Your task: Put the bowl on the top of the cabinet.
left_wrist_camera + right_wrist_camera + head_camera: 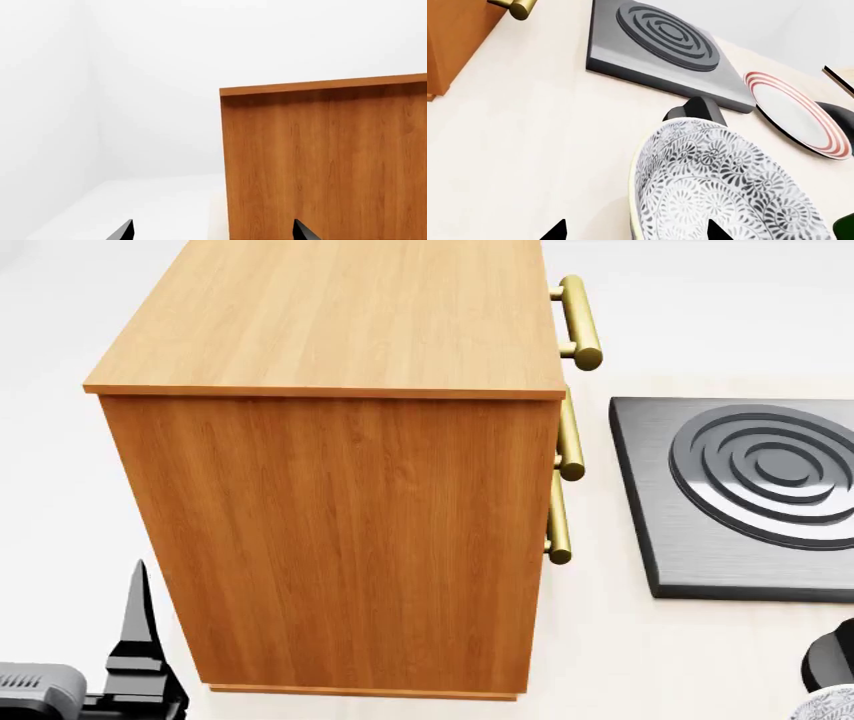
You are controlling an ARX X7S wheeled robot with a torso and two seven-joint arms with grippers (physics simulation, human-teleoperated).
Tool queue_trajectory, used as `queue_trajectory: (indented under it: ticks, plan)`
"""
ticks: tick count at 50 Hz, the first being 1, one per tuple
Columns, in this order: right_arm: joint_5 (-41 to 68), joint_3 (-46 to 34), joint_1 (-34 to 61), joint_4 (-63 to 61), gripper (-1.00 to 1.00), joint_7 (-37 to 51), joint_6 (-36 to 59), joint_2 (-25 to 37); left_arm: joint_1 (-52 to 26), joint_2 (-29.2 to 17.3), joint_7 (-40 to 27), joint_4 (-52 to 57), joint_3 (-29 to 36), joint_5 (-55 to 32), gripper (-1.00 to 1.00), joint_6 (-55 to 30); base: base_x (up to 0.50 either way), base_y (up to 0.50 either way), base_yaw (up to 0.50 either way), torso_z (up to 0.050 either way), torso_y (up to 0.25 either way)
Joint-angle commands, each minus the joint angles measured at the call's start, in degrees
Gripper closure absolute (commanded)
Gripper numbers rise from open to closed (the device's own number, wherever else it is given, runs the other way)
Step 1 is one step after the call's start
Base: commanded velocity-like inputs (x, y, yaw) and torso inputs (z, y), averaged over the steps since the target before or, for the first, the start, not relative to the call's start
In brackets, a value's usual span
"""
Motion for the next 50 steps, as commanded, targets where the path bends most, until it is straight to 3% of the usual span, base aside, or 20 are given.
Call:
queue_trajectory:
  ticks: [1, 41, 42, 50]
  plan:
    - [-0.3, -0.3, 0.2, 0.7, -1.0, -0.1, -0.2, -0.2, -0.1, -0.1, -0.2, -0.1, 0.1, -0.2, -1.0, 0.0, 0.0, 0.0, 0.0, 0.0, 0.0]
    - [-1.1, -1.2, 1.6, 3.3, -1.0, -0.3, -0.6, -0.9, -0.3, -0.7, -1.0, 0.5, 0.3, -0.8, -1.0, -0.2, 0.0, 0.0, 0.0, 0.0, 0.0]
    - [-1.1, -1.3, 1.6, 3.3, 1.0, -0.2, -0.5, -0.9, -0.2, -0.7, -1.0, 0.6, 0.3, -0.8, -1.0, -0.3, 0.0, 0.0, 0.0, 0.0, 0.0]
    - [-1.3, -1.2, 1.3, 2.5, 1.0, 0.0, -0.9, -0.8, 0.0, -0.9, -1.2, 0.6, 0.2, -0.9, -1.0, 0.1, 0.0, 0.0, 0.0, 0.0, 0.0]
